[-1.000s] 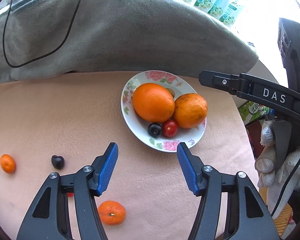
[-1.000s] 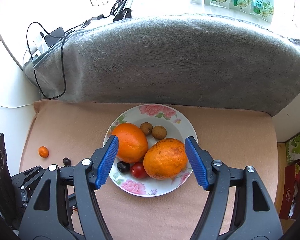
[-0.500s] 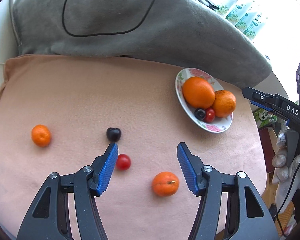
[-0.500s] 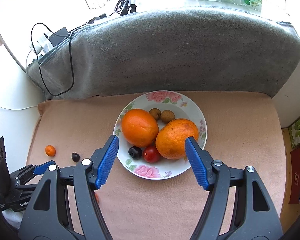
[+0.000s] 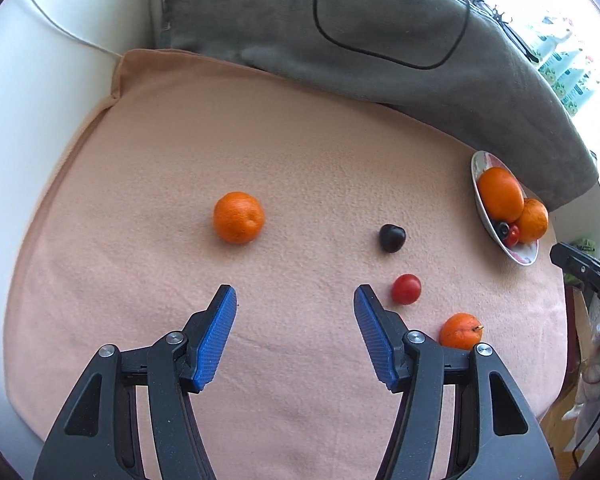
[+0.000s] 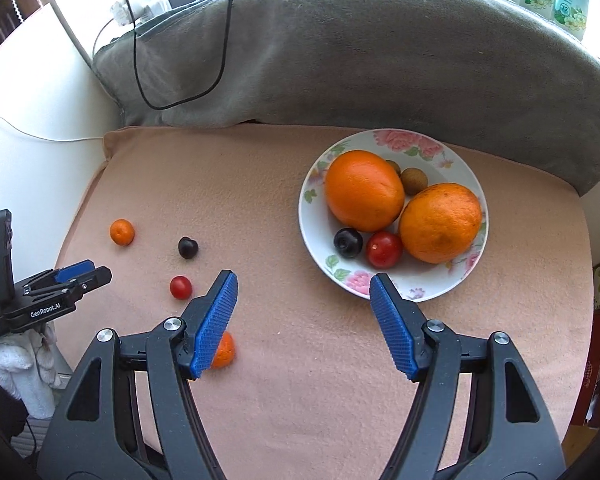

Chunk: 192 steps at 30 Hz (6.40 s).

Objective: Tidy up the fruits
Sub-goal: 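Move both grippers back toward the mandarin and cherry tomato, then grasp the mandarin with the left gripper while the right gripper grasps the cherry tomato, then lift and carry the mandarin and cherry tomato over the floral plate, then open both grippers to drop the mandarin and cherry tomato onto the plate, then move both grippers back toward the remaining mandarin and dark cherry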

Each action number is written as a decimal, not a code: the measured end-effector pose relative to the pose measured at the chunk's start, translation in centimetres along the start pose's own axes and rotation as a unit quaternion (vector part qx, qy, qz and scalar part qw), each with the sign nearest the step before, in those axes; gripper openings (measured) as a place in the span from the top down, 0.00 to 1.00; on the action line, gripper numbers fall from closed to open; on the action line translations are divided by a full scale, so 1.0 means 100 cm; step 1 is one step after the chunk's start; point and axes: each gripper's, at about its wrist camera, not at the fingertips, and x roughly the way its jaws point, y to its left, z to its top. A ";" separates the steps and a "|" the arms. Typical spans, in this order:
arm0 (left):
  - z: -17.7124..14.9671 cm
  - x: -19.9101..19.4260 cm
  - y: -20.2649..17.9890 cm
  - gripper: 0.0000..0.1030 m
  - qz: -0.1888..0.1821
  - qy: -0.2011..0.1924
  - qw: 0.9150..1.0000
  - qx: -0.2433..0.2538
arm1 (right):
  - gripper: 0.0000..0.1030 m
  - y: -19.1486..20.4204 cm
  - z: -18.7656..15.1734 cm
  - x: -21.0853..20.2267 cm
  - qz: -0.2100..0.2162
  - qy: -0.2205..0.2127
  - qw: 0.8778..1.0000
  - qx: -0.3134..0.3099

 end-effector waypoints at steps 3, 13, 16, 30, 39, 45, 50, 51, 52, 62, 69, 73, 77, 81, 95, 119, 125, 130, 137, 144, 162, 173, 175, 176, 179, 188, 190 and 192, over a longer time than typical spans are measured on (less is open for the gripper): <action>0.002 -0.001 0.014 0.41 -0.001 -0.004 1.000 -0.013 | 0.31 0.016 -0.002 0.008 0.013 0.008 1.000 -0.012; 0.017 0.010 0.031 0.41 -0.010 -0.010 1.000 -0.016 | 0.31 0.060 -0.008 0.044 0.043 0.046 0.997 -0.038; 0.021 0.015 0.032 0.43 -0.012 -0.009 1.000 -0.009 | 0.32 0.070 -0.010 0.055 0.045 0.056 0.996 -0.048; 0.033 0.037 0.040 0.50 -0.026 0.002 1.000 0.000 | 0.53 0.099 -0.008 0.094 0.068 0.095 0.991 -0.062; 0.036 0.046 0.042 0.53 -0.032 0.009 0.999 -0.005 | 0.60 0.112 -0.009 0.115 0.076 0.116 0.988 -0.068; 0.038 0.052 0.040 0.58 -0.035 0.013 0.999 -0.004 | 0.64 0.115 -0.004 0.122 0.074 0.121 0.987 -0.068; 0.038 0.056 0.040 0.63 -0.034 0.015 0.999 -0.008 | 0.66 0.114 -0.002 0.127 0.076 0.127 0.987 -0.064; 0.038 0.056 0.040 0.63 -0.034 0.015 0.999 -0.009 | 0.67 0.115 -0.002 0.128 0.075 0.127 0.987 -0.064; 0.038 0.056 0.041 0.64 -0.034 0.016 0.999 -0.010 | 0.67 0.116 -0.002 0.128 0.076 0.127 0.987 -0.065; 0.039 0.059 0.040 0.67 -0.034 0.013 0.999 -0.015 | 0.75 0.118 -0.004 0.133 0.077 0.130 0.986 -0.071; 0.038 0.053 0.041 0.68 -0.037 0.009 0.999 -0.022 | 0.75 0.111 -0.002 0.122 0.080 0.117 0.988 -0.063; 0.038 0.044 0.041 0.68 -0.038 0.003 0.999 -0.022 | 0.76 0.104 0.001 0.112 0.081 0.107 0.989 -0.060; 0.040 0.035 0.036 0.68 -0.043 -0.003 0.999 -0.018 | 0.76 0.094 0.004 0.100 0.080 0.096 0.991 -0.055; 0.043 0.029 0.022 0.68 -0.048 -0.008 0.999 -0.005 | 0.76 0.081 0.007 0.088 0.076 0.084 0.992 -0.048; 0.058 0.022 -0.051 0.68 -0.084 -0.018 0.995 0.041 | 0.76 0.008 0.028 0.042 0.052 0.038 0.998 0.000; 0.088 0.045 -0.174 0.68 -0.137 -0.028 0.983 0.116 | 0.76 -0.108 0.064 0.003 0.013 -0.025 0.998 0.051; 0.093 0.054 -0.192 0.68 -0.142 -0.028 0.982 0.119 | 0.76 -0.124 0.072 0.008 0.012 -0.027 0.998 0.054; 0.096 0.061 -0.202 0.68 -0.147 -0.025 0.982 0.116 | 0.76 -0.134 0.076 0.016 0.011 -0.022 0.998 0.051; 0.097 0.068 -0.215 0.68 -0.149 -0.019 0.981 0.125 | 0.76 -0.144 0.079 0.023 0.012 -0.018 0.998 0.055; 0.102 0.070 -0.221 0.68 -0.149 -0.016 0.981 0.125 | 0.75 -0.147 0.078 0.027 0.011 -0.014 0.998 0.052; 0.102 0.063 -0.225 0.48 -0.148 -0.021 0.980 0.131 | 0.51 -0.155 0.075 0.020 -0.002 -0.021 0.997 0.072; 0.097 0.053 -0.217 0.34 -0.144 -0.022 0.981 0.126 | 0.29 -0.152 0.068 0.010 -0.014 -0.025 0.996 0.085; 0.097 0.052 -0.214 0.34 -0.144 -0.020 0.981 0.125 | 0.29 -0.150 0.067 0.009 -0.017 -0.024 0.996 0.087; 0.096 0.051 -0.213 0.34 -0.144 -0.020 0.981 0.124 | 0.29 -0.150 0.067 0.008 -0.017 -0.024 0.996 0.087; 0.094 0.048 -0.208 0.34 -0.142 -0.018 0.982 0.124 | 0.29 -0.147 0.065 0.006 -0.018 -0.023 0.996 0.090; 0.089 0.037 -0.191 0.34 -0.134 -0.022 0.983 0.124 | 0.23 -0.135 0.051 -0.005 -0.017 -0.029 0.994 0.100; 0.087 0.034 -0.188 0.34 -0.133 -0.023 0.983 0.125 | 0.23 -0.133 0.049 -0.005 -0.017 -0.028 0.994 0.101; 0.085 0.031 -0.186 0.34 -0.133 -0.023 0.983 0.125 | 0.23 -0.129 0.047 -0.006 -0.017 -0.027 0.994 0.102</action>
